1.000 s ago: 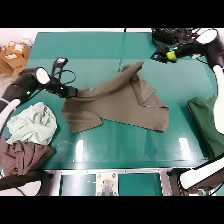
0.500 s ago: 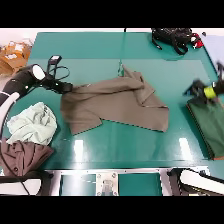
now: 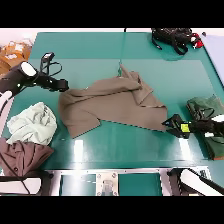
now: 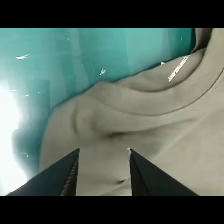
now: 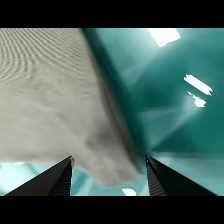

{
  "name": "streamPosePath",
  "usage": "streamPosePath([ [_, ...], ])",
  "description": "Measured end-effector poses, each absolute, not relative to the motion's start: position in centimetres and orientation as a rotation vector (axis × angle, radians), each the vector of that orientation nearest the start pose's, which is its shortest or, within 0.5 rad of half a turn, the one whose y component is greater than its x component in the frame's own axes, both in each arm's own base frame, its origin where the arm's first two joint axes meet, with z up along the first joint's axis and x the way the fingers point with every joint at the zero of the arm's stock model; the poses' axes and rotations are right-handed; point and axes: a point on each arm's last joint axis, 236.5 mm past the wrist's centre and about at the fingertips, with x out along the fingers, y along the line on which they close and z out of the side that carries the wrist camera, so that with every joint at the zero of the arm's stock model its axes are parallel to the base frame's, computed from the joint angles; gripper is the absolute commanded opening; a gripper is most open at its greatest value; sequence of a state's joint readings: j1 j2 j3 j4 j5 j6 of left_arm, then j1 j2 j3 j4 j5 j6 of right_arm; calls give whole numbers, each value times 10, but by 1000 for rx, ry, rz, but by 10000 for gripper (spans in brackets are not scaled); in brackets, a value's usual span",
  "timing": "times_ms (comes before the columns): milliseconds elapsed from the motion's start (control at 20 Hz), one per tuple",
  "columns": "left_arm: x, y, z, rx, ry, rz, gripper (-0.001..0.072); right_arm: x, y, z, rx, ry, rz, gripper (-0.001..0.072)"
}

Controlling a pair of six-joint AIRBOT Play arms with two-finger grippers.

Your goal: Fold the shirts.

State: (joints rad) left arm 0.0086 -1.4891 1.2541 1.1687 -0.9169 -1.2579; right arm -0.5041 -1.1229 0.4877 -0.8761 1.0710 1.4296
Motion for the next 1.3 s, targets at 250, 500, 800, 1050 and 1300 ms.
streamPosePath([
  [250,463,-34,4,-169,1112,-270,373,262,32,-111,1040,1360,-24,15],
  [500,439,-4,13,-226,1216,-258,720,298,-4,-82,947,1274,-2,15],
  [800,386,-25,-7,-355,1426,-327,720,319,-50,-59,866,1216,-61,15],
  [1050,316,-84,-62,-451,1642,-448,709,321,-56,-63,862,1227,-71,15],
  [1300,306,-116,-94,-516,1609,-448,402,321,-57,-64,849,1231,-65,15],
])
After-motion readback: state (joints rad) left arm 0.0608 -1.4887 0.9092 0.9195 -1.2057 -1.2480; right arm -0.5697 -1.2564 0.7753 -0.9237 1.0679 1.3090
